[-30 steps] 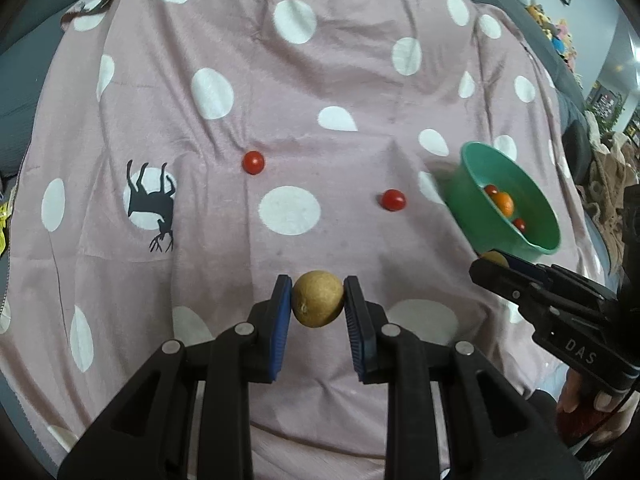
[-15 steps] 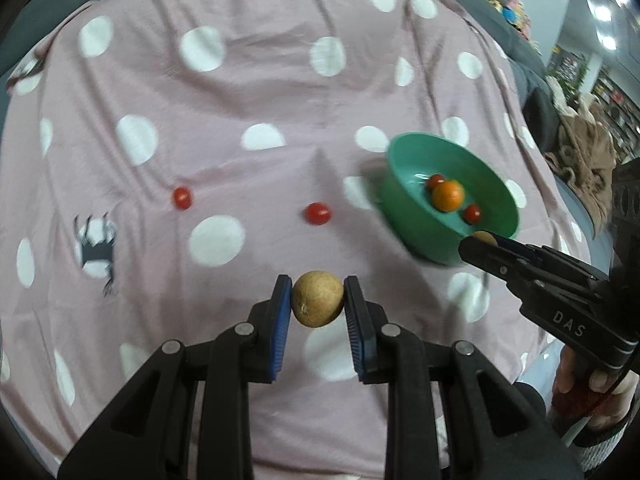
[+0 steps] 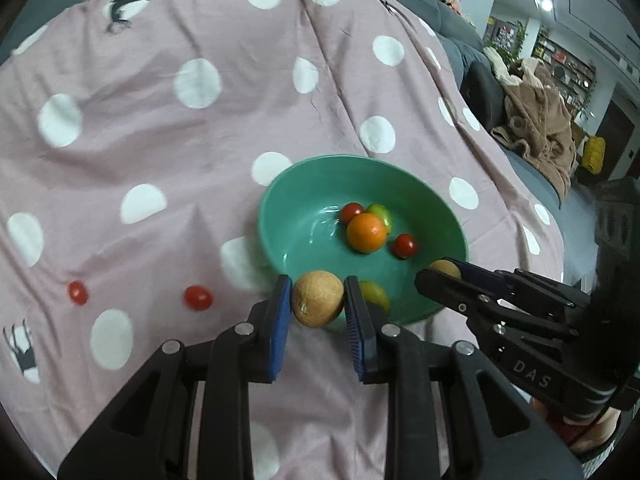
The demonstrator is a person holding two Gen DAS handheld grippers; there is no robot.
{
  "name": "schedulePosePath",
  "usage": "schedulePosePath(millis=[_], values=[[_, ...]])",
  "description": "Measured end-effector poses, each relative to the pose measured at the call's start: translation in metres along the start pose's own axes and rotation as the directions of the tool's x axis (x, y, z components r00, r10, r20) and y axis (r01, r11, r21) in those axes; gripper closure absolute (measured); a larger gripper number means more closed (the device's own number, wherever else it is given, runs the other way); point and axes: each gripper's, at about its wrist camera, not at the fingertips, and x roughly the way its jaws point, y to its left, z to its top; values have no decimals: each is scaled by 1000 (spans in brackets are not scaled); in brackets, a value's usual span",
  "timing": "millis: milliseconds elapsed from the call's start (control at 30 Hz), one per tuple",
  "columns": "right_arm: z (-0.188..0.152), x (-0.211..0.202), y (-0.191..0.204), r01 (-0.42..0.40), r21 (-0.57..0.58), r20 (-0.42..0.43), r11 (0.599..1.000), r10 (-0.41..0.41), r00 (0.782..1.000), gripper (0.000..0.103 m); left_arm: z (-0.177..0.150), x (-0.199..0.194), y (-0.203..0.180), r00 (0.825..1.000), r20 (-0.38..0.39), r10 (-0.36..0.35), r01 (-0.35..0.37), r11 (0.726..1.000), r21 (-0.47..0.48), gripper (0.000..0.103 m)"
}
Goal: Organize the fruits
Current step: 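Carry both yellow tomatoes over the green bowl with both tools, then release both yellow tomatoes into the bowl by opening both tools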
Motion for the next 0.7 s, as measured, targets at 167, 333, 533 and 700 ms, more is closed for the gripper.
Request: schedulePosePath(millis=[167, 333, 533, 700], values=[[5, 9, -12, 29, 3, 11, 1000, -29, 1000, 75, 9, 20, -7, 1000, -2, -14, 14, 999, 30, 77], [5, 21, -23, 42, 15, -15, 999, -42, 999, 75, 8, 41, -11, 999, -43, -8, 10, 999, 47, 77], [3, 25, -28, 49, 21, -31, 999, -48, 998, 74, 4, 49, -10, 998, -66, -15, 18, 999, 45, 62], [3, 19, -28, 59, 29, -20, 998, -59, 998, 67, 6, 34, -7, 999, -32, -19, 20, 999, 32, 49]])
